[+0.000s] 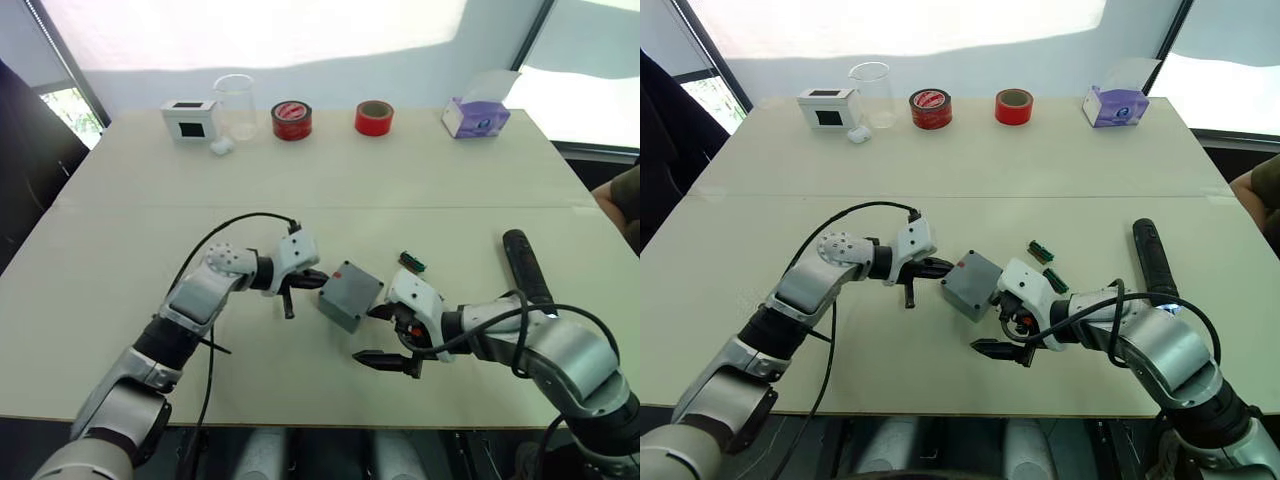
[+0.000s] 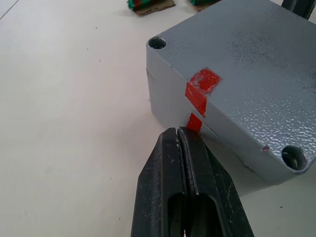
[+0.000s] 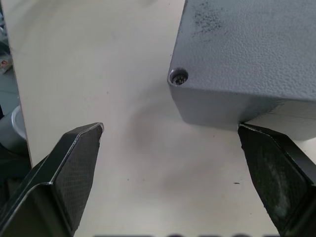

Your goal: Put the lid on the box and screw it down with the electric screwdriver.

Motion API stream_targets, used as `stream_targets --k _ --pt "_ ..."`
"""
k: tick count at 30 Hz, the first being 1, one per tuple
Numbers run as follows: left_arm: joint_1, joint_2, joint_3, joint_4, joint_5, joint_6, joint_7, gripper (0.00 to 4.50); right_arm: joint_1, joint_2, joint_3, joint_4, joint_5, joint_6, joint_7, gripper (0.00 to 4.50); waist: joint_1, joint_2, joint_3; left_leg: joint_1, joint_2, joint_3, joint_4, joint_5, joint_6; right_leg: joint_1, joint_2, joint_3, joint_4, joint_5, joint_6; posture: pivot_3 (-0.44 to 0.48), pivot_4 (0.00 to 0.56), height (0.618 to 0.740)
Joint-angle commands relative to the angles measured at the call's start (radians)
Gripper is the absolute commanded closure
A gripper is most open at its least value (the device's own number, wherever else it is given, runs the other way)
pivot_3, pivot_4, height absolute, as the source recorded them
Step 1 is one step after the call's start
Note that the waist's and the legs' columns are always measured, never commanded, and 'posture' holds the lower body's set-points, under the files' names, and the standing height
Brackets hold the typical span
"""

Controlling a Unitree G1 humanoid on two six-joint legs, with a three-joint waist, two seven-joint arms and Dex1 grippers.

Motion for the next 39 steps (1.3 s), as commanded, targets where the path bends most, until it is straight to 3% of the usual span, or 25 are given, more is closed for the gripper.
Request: stream_targets --k 1,8,14,20,39 --pt "-0.001 0.07 0.047 -0.041 0.007 -0.006 -0.029 4.5 0.016 -0.083 -0.1 -0.011 0.009 -0.028 0.032 0.06 -0.001 0.0 0.0 0.0 0.0 0.0 0.0 0.0 0.0 0.0 0.0 0.0 0.0 0.0 0.0 0.0 0.15 0.74" --pt "0.149 0.186 0.07 -0.306 -0.08 0.155 -0.083 4.5 -0.011 -0.099 -0.084 0.104 -0.056 -0.142 0.044 0.06 -0.005 0.0 0.0 0.0 0.001 0.001 0.0 0.0 0.0 0.0 0.0 0.001 0.0 0.0 0.0 0.0 0.15 0.74" --pt "0.198 0.183 0.059 -0.392 -0.101 0.229 -0.058 4.5 -0.092 -0.059 -0.023 0.241 -0.129 -0.241 0.056 0.06 0.001 0.0 0.0 0.0 0.001 0.0 0.0 0.0 0.0 0.001 0.0 0.0 0.0 0.0 0.0 0.0 0.15 0.74" --pt "0.146 0.103 0.024 -0.296 -0.045 0.181 0.006 4.5 -0.138 -0.009 0.081 0.254 -0.163 -0.299 0.113 0.06 -0.001 0.0 0.0 0.0 0.001 0.001 0.0 0.0 0.0 0.0 0.001 0.0 0.0 0.0 0.0 0.0 0.15 0.74" --pt "0.071 0.049 0.026 -0.149 -0.004 0.078 0.028 4.5 -0.027 0.016 0.008 0.067 -0.055 -0.133 0.074 0.06 0.001 0.0 0.0 0.0 0.001 0.0 0.0 0.0 0.0 0.0 0.001 0.0 0.001 0.0 0.0 0.0 0.15 0.74"
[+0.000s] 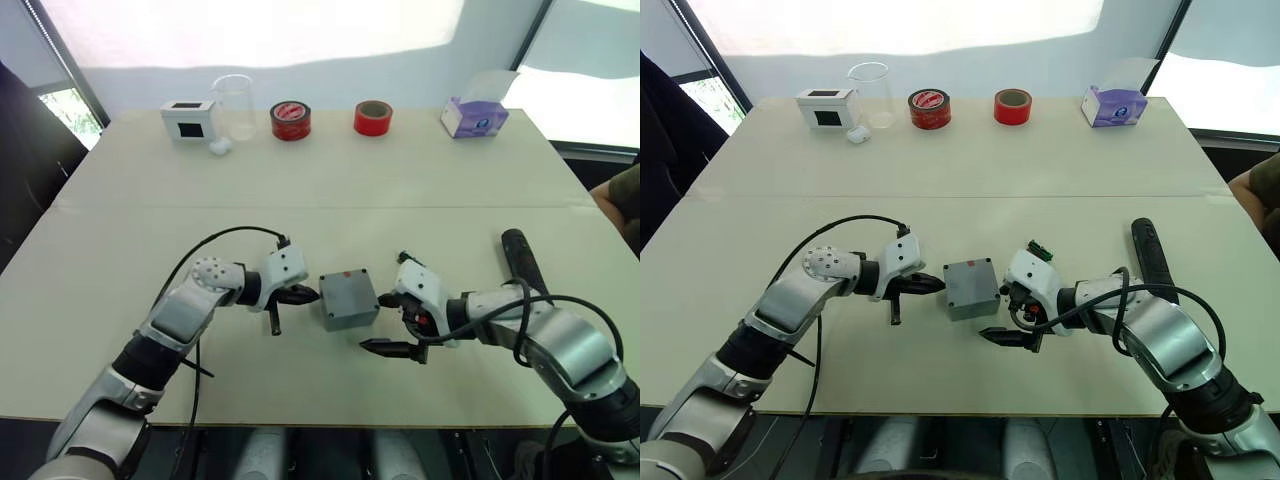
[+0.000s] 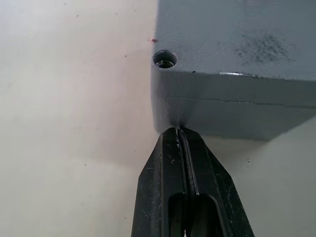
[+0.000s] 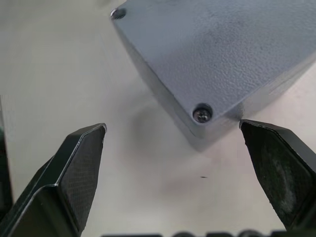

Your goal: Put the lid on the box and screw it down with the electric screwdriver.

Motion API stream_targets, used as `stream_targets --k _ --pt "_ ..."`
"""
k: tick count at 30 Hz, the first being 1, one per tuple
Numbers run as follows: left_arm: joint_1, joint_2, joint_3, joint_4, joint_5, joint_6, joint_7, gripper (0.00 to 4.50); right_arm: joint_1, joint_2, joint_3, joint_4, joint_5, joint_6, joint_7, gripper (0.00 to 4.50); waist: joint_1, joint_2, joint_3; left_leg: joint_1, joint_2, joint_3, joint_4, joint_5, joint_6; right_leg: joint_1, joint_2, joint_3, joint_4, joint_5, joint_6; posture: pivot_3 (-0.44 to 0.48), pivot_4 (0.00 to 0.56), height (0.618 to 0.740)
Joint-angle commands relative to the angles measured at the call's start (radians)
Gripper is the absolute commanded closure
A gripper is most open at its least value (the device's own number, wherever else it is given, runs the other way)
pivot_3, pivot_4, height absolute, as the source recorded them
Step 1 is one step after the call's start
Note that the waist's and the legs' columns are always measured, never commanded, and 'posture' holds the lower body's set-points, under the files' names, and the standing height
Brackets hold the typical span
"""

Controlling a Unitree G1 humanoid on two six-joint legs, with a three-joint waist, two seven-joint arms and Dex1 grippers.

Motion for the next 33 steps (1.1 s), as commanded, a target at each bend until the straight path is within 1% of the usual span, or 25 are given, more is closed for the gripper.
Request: stream_targets --k 1,7,10,15,16,19,21,24,26,28,30,33 --pt "-0.025 -0.014 0.015 0.002 0.005 -0.033 0.0 4.5 -0.004 0.01 -0.028 -0.054 0.032 0.013 -0.009 0.06 0.001 0.0 0.0 0.0 0.0 0.0 0.0 0.0 0.0 0.0 0.0 0.0 0.0 0.0 0.0 0.0 0.15 0.74" --pt "-0.031 -0.025 0.016 0.015 0.011 -0.046 0.001 4.5 -0.006 0.012 -0.027 -0.059 0.042 0.022 -0.023 0.06 0.0 0.0 0.0 0.0 0.0 0.0 0.0 0.0 0.0 0.0 0.0 0.0 0.0 0.0 0.0 0.0 0.15 0.74" --pt "-0.033 -0.029 0.018 0.016 0.013 -0.049 0.003 4.5 -0.011 0.031 -0.044 -0.053 0.061 0.04 -0.04 0.06 0.0 0.0 0.0 0.0 0.0 0.0 0.0 0.0 0.0 0.0 0.0 0.0 0.0 0.0 0.0 0.0 0.15 0.74" --pt "-0.03 -0.019 0.03 0.011 0.012 -0.05 -0.002 4.5 -0.005 0.004 -0.07 -0.059 0.067 0.053 -0.041 0.06 0.0 0.0 0.0 0.0 0.0 0.0 0.0 0.0 0.0 0.0 0.0 0.0 0.0 0.0 0.0 0.0 0.15 0.74" --pt "-0.027 -0.003 0.04 -0.002 0.007 -0.04 -0.007 4.5 -0.001 -0.012 -0.114 -0.059 0.084 0.07 -0.038 0.06 0.0 0.0 0.0 0.0 0.0 0.0 0.0 0.0 0.0 0.0 0.0 0.0 0.0 0.0 0.0 0.0 0.15 0.74" --pt "-0.02 0.057 0.09 -0.053 -0.03 0.012 -0.035 4.5 -0.007 -0.012 -0.322 -0.011 0.184 0.129 -0.044 0.06 -0.001 0.0 0.0 0.0 0.0 0.0 0.0 0.0 0.0 0.0 0.0 0.0 0.0 0.0 0.0 0.0 0.15 0.74" --pt "-0.017 0.084 0.129 -0.076 -0.068 0.043 -0.048 4.5 -0.008 -0.019 -0.423 0.035 0.216 0.139 -0.044 0.06 -0.001 0.0 0.0 0.0 0.0 0.0 0.0 0.0 0.0 0.0 0.0 0.0 0.0 0.0 0.0 0.0 0.15 0.74" --pt "-0.009 0.099 0.176 -0.115 -0.128 0.086 -0.063 4.5 -0.01 -0.027 -0.486 0.102 0.204 0.114 -0.063 0.06 0.001 0.0 0.0 0.0 0.0 0.0 0.0 0.0 0.0 0.0 0.0 0.0 0.0 0.0 0.0 0.0 0.15 0.74" --pt "-0.003 0.088 0.204 -0.147 -0.18 0.126 -0.066 4.5 -0.02 -0.016 -0.479 0.167 0.153 0.058 -0.095 0.06 0.0 0.0 0.0 0.0 0.0 0.0 0.0 0.0 0.0 0.0 -0.001 0.0 0.0 0.0 0.0 0.0 0.15 0.74" --pt "0.006 0.071 0.219 -0.179 -0.226 0.163 -0.06 4.5 -0.019 -0.002 -0.426 0.24 0.073 -0.042 -0.121 0.06 0.0 0.0 0.0 0.0 0.0 0.0 0.0 0.0 0.0 0.0 -0.001 0.0 0.0 0.0 0.0 0.0 0.15 0.74" --pt "0.014 0.059 0.224 -0.199 -0.242 0.184 -0.043 4.5 -0.014 0.022 -0.342 0.328 -0.028 -0.177 -0.134 0.06 -0.002 0.0 0.0 0.0 0.0 0.0 0.0 0.0 0.0 0.0 -0.001 0.0 0.0 0.0 0.0 0.0 0.15 0.74" --pt "0.02 0.056 0.223 -0.219 -0.254 0.201 -0.02 4.5 -0.04 0.052 -0.277 0.426 -0.109 -0.3 -0.138 0.06 -0.005 0.0 0.0 0.0 0.0 0.001 0.0 0.0 0.0 0.0 0.0 0.0 0.0 0.0 0.0 0.0 0.15 0.74"
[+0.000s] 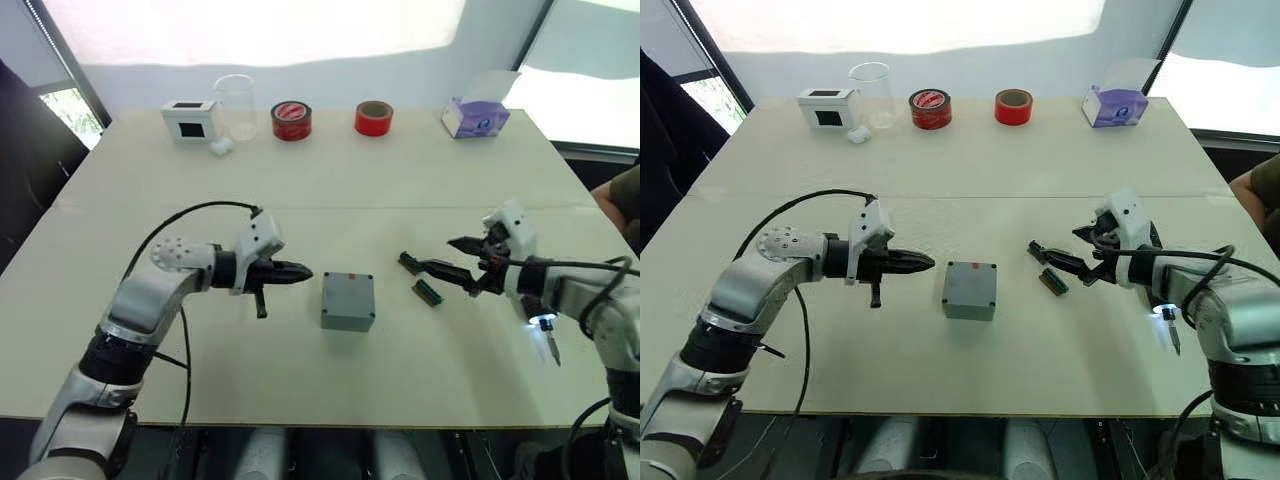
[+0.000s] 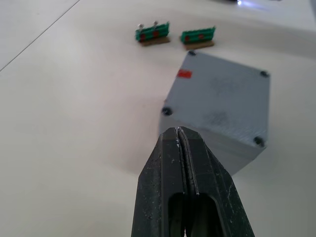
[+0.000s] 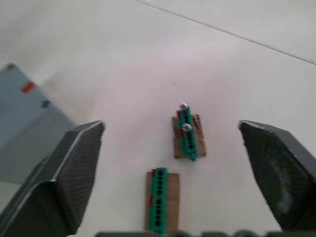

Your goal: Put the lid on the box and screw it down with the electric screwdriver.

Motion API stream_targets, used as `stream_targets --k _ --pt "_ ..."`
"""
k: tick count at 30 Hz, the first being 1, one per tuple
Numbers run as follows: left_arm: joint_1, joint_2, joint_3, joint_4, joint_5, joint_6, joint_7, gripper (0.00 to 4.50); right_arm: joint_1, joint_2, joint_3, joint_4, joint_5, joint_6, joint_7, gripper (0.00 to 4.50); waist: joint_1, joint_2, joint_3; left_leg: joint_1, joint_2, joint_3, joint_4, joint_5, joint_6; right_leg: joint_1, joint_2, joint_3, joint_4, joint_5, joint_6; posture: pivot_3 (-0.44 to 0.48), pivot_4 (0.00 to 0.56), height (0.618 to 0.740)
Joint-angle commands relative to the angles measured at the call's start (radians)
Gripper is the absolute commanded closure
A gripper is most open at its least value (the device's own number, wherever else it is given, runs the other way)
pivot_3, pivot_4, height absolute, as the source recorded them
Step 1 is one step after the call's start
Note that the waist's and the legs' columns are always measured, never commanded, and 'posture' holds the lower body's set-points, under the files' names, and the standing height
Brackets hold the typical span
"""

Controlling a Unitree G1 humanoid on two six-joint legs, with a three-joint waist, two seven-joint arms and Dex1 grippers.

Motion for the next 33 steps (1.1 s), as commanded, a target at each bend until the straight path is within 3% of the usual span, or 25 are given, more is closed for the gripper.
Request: stream_targets --k 1,2,8,23,28,33 --pt "0.006 0.002 0.027 -0.048 -0.027 0.019 0.025 4.5 -0.044 0.027 0.058 0.086 -0.087 -0.15 0.007 0.47 -0.003 0.0 0.0 0.0 0.0 0.0 0.0 0.0 0.0 0.0 0.0 0.0 0.0 0.0 0.0 0.0 0.15 0.74" --pt "0.011 0.003 0.028 -0.058 -0.033 0.025 0.031 4.5 -0.059 0.037 0.062 0.107 -0.087 -0.16 0.016 0.61 -0.004 0.0 0.0 0.0 0.0 0.001 0.0 0.0 0.0 -0.001 0.0 0.0 0.0 0.0 0.0 0.0 0.15 0.74" --pt "0.029 0.014 0.036 -0.087 -0.052 0.046 0.057 4.5 -0.1 0.052 0.103 0.192 -0.118 -0.208 0.065 2.99 0.0 0.0 0.0 0.0 0.0 0.001 0.0 0.001 -0.001 -0.001 0.001 0.001 0.0 0.0 0.0 0.0 0.15 0.74" --pt "0.024 0.014 0.02 -0.068 -0.053 0.028 0.088 4.5 -0.122 0.084 0.119 0.242 -0.154 -0.232 0.081 2.99 0.001 0.0 0.0 0.0 0.0 0.001 0.0 0.002 -0.002 -0.001 0.001 0.001 0.0 0.0 0.0 0.0 0.15 0.74" --pt "0.019 0.015 0.011 -0.053 -0.042 0.015 0.085 4.5 -0.124 0.09 0.112 0.246 -0.156 -0.231 0.073 4.44 0.001 0.0 0.0 0.0 0.0 0.001 0.0 0.002 -0.002 -0.001 0.001 0.001 0.0 0.0 0.0 0.0 0.15 0.74" --pt "0.023 0.018 0.006 -0.052 -0.042 0.009 0.085 4.5 -0.122 0.091 0.107 0.241 -0.156 -0.227 0.07 4.44 0.001 0.0 0.0 0.0 0.0 0.001 0.0 0.002 -0.003 -0.001 0.001 0.001 0.0 0.0 0.0 0.0 0.15 0.74"
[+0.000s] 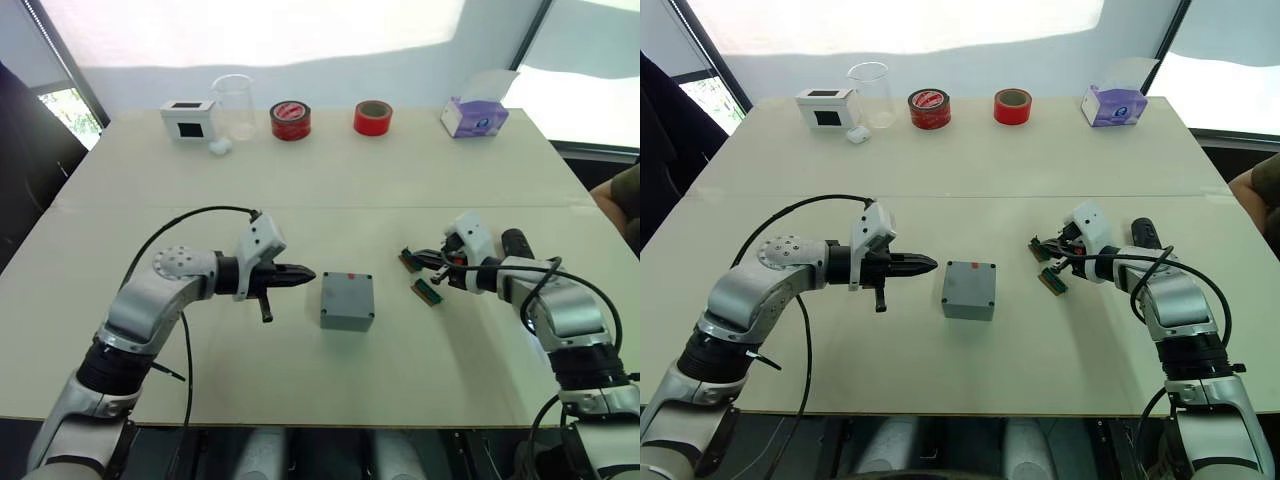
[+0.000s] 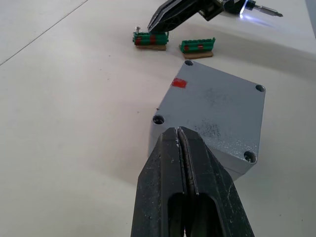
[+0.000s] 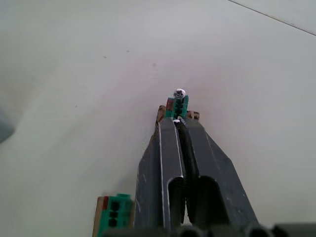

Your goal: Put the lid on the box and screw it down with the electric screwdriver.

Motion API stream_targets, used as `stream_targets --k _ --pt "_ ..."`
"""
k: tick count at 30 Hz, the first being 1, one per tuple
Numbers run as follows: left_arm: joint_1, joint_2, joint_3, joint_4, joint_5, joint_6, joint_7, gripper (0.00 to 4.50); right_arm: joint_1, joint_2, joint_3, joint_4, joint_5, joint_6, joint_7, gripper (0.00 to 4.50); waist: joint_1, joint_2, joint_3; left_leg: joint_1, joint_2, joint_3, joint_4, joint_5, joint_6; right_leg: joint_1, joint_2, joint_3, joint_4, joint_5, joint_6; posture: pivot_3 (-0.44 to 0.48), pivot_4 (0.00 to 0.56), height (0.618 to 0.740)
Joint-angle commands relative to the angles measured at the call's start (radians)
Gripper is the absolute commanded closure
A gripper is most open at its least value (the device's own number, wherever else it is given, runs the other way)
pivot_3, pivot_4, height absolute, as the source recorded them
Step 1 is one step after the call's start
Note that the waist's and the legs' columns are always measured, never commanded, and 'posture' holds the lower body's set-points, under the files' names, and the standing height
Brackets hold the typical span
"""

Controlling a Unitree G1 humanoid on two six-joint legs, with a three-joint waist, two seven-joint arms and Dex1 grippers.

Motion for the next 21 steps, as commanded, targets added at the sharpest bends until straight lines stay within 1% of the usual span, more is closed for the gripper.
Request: stream_targets --k 1,7,17,21 --pt "-0.009 0.008 0.008 -0.013 0.004 -0.02 0.0 4.5 -0.01 0.0 -0.028 -0.02 0.003 -0.005 0.0 4.44 0.0 0.0 0.0 0.0 0.0 0.0 0.0 0.0 0.0 0.0 0.0 0.0 0.0 0.0 0.0 0.0 0.15 0.74" --pt "-0.008 0.01 0.006 -0.012 0.005 -0.021 -0.001 4.5 -0.008 -0.004 -0.058 -0.057 0.024 0.005 -0.006 4.44 0.0 0.0 0.0 0.0 0.0 0.0 0.0 0.0 0.0 0.0 0.0 0.0 0.0 0.0 0.0 0.0 0.15 0.74" --pt "-0.001 0.019 0.012 -0.004 -0.003 -0.019 -0.011 4.5 -0.007 -0.035 -0.112 -0.18 0.057 0.046 -0.003 4.44 0.0 0.0 0.0 0.0 0.0 0.0 0.0 0.0 0.001 0.0 0.0 0.0 0.0 0.0 0.0 0.0 0.15 0.74" --pt "0.021 0.06 0.055 -0.03 -0.05 0.014 -0.042 4.5 0.014 -0.027 -0.119 -0.397 0.201 0.181 0.033 4.44 -0.002 0.0 0.0 0.0 0.0 0.0 0.0 0.0 0.001 -0.001 0.0 0.0 0.0 0.0 0.0 0.0 0.15 0.74"
